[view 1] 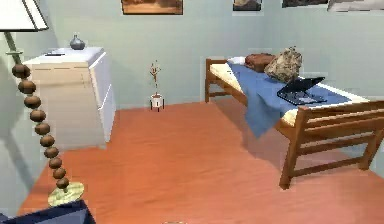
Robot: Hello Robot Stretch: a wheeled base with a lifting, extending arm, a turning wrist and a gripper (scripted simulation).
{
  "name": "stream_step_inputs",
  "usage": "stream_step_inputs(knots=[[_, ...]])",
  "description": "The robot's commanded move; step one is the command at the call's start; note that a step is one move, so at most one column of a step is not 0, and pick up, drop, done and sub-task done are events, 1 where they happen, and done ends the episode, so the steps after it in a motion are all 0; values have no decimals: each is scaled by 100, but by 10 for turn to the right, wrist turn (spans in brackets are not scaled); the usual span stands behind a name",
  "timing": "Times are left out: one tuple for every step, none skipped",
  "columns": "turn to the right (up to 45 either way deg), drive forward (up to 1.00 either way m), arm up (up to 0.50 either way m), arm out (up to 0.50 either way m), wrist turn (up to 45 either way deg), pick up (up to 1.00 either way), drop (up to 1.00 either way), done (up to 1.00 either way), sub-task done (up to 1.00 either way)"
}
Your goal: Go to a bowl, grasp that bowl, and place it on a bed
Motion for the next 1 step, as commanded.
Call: stream_step_inputs(knots=[[180, 0, 0, 0, 0, 0, 0, 0, 0]])
